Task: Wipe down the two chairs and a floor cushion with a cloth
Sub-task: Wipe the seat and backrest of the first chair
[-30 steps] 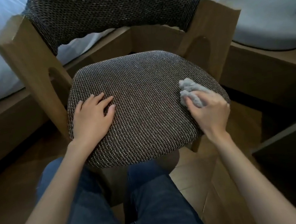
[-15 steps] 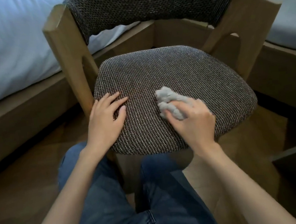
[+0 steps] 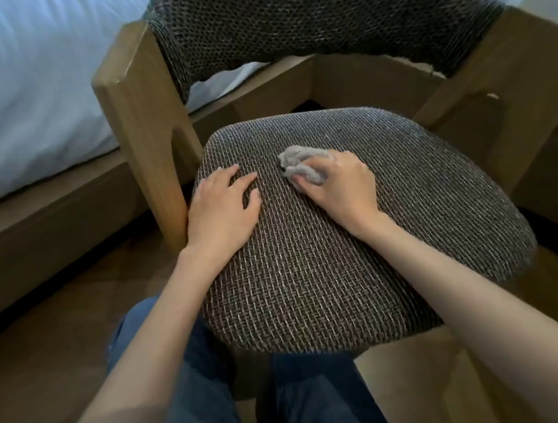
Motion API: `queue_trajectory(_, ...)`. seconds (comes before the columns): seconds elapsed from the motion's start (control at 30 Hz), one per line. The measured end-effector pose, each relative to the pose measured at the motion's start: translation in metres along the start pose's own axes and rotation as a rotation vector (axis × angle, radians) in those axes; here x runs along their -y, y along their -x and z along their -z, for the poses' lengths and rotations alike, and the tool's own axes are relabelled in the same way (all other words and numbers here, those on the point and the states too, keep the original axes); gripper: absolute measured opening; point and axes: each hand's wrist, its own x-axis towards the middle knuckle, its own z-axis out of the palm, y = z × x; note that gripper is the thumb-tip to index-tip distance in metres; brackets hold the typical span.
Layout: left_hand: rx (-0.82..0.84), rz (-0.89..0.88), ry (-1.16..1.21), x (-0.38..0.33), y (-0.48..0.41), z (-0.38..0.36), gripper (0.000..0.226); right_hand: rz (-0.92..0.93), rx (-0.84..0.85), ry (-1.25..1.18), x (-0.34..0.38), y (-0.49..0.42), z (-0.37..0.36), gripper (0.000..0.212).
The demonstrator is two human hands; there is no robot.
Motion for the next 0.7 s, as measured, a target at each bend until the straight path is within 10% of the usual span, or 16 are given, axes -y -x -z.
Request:
queue_trajectory(0.37,-0.010,0.024,-0.077,0.010,-0.044,-0.020,0.045,-0.119,-0.013,0.001,-0.038,-0.165,-0.095,0.035)
queue_trajectory(0.7,-0.044,0.048,-0.037,0.010,-0.044,-0.016,0.042,0.089,0.137,-0.214,-0.011,-0.065,-0.030,0.025)
